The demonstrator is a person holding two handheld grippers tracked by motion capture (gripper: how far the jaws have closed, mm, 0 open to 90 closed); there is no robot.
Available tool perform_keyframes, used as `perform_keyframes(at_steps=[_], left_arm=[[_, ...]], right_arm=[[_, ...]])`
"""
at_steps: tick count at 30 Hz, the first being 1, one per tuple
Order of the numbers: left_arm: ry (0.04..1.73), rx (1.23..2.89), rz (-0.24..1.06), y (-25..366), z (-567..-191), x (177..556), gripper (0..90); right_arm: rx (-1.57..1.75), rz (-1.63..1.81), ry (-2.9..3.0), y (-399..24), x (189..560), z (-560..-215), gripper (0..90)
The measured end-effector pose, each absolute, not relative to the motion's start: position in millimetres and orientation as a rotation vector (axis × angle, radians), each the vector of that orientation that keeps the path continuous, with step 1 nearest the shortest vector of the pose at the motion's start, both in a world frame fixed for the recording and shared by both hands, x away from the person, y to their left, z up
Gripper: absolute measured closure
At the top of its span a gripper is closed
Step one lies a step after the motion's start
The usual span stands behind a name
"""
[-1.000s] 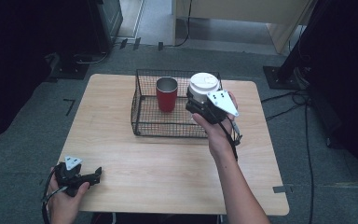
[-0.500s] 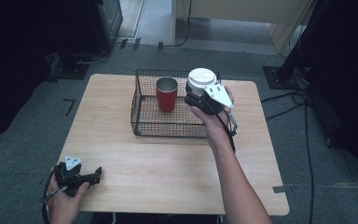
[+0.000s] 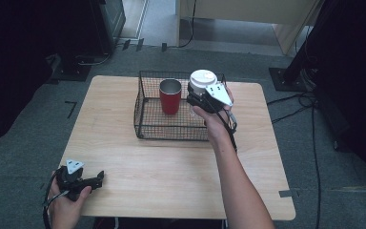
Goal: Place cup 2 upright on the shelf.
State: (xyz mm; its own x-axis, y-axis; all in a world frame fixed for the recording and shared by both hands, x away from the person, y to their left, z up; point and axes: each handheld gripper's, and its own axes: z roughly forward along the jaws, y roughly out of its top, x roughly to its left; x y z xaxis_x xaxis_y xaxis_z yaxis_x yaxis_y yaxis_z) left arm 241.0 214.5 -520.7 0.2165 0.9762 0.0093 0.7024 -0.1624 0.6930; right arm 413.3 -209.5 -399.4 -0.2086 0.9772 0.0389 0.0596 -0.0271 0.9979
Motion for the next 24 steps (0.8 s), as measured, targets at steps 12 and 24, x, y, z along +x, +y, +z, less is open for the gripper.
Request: perform_keyframes(at_steps=[12, 24], left_arm=[[1.546, 1.934, 0.633, 214.5, -520.7, 241.0, 0.0], [1.546, 1.934, 0.633, 214.5, -520.7, 241.0, 0.0]], right_arm=[[1.243, 1.322, 1.427, -211.0, 432.2, -420.8, 16.2], [1.305, 1.273, 1.467, -203.8, 437.1, -433.6, 16.1]])
